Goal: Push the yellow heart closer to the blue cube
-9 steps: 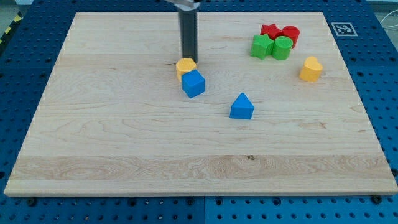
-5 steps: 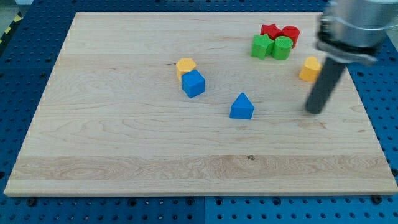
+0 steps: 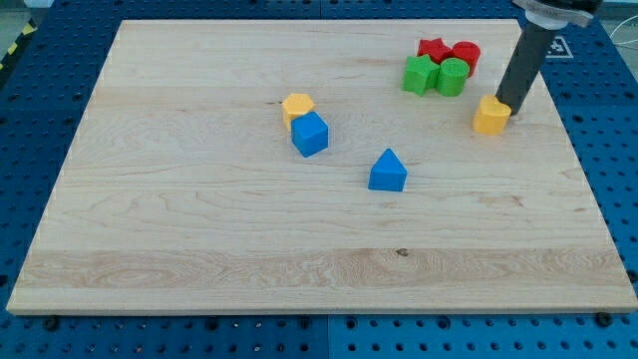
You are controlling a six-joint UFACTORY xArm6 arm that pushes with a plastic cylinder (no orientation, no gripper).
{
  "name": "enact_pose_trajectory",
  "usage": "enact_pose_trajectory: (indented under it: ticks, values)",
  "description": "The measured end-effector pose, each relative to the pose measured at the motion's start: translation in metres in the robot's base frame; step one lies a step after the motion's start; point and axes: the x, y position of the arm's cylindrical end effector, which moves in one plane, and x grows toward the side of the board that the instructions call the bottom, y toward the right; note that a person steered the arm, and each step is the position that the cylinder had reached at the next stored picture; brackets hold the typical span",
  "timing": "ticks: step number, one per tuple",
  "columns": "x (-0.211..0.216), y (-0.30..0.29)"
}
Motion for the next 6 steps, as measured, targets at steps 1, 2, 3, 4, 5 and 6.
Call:
enact_pose_trajectory:
  ticks: [1,2,3,4,5,6]
  values:
    - [0.016,0.000]
    - [0.018,-0.017]
    - [0.019,-0.044]
    - [0.022,-0.074]
    - [0.026,-0.105]
    - [0.031,-0.136]
